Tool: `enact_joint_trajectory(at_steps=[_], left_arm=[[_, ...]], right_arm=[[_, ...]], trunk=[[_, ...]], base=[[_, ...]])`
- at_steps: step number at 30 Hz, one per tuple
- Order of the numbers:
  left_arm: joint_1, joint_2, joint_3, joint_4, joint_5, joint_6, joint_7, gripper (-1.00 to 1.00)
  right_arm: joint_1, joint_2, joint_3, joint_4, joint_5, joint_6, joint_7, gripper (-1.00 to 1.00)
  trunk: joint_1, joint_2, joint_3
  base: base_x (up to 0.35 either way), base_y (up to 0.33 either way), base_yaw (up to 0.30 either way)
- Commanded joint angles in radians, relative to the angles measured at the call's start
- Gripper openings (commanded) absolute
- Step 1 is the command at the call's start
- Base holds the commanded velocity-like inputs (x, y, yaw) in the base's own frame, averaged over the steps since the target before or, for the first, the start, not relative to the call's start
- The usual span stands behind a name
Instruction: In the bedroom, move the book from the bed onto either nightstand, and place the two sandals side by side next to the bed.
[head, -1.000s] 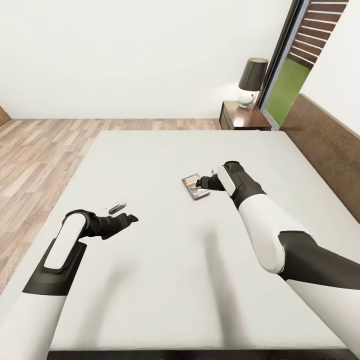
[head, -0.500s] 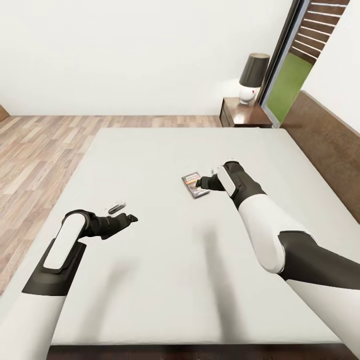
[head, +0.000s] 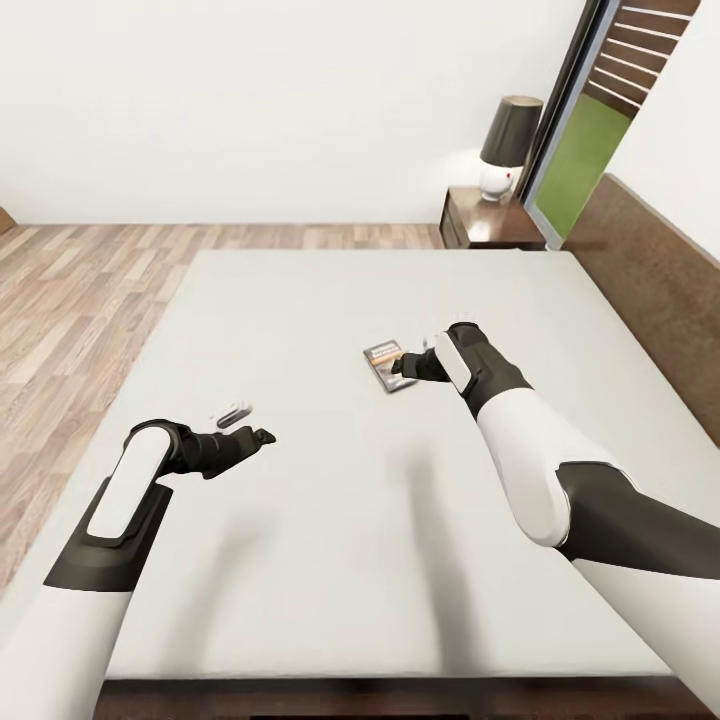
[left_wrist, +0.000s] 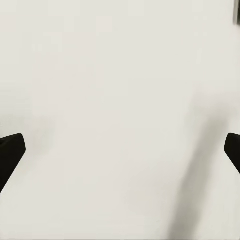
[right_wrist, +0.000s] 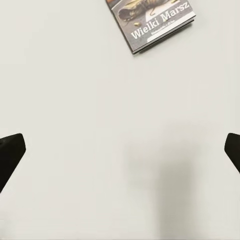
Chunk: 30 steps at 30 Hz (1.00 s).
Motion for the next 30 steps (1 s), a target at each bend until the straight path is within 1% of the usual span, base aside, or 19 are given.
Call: enact_joint_trajectory(at_steps=[1, 12, 13, 15, 19, 22, 30], left_arm=[[-0.001, 0.001, -0.001, -0.001, 0.009, 0.001, 0.010, 1.00], [-0.001, -0.001, 0.000, 0.000, 0.008, 0.000, 0.011, 1.00], [-0.001, -0.006, 0.000, 0.000, 0.010, -0.001, 0.011, 1.00], [-0.002, -0.009, 0.000, -0.001, 0.011, -0.001, 0.011, 1.00], [-0.002, -0.010, 0.000, -0.001, 0.011, -0.001, 0.012, 1.00], [-0.002, -0.010, 0.003, -0.001, 0.014, -0.001, 0.013, 1.00], [-0.002, -0.009, 0.008, 0.000, 0.014, -0.001, 0.013, 1.00]], right_arm=[[-0.001, 0.001, -0.005, -0.001, -0.011, 0.003, -0.010, 1.00], [-0.003, 0.001, -0.003, -0.002, -0.009, -0.003, -0.011, 1.00], [-0.044, 0.001, -0.003, -0.001, -0.009, -0.025, -0.025, 1.00], [-0.071, 0.001, -0.004, 0.001, -0.009, -0.029, -0.042, 1.00], [-0.090, 0.001, -0.004, 0.004, -0.009, -0.032, -0.058, 1.00], [-0.121, 0.001, -0.005, 0.009, -0.010, -0.032, -0.077, 1.00], [-0.131, 0.001, -0.006, 0.013, -0.009, -0.033, -0.083, 1.00]], trunk=[[-0.004, 0.007, 0.001], [-0.004, 0.007, -0.016], [-0.004, 0.007, -0.018], [-0.004, 0.007, -0.021], [-0.004, 0.007, -0.027], [-0.004, 0.007, -0.032], [-0.004, 0.007, -0.044]], base=[[0.000, 0.000, 0.000], [0.000, 0.000, 0.000], [0.000, 0.000, 0.000], [0.000, 0.000, 0.000], [0.000, 0.000, 0.000], [0.000, 0.000, 0.000], [0.000, 0.000, 0.000]])
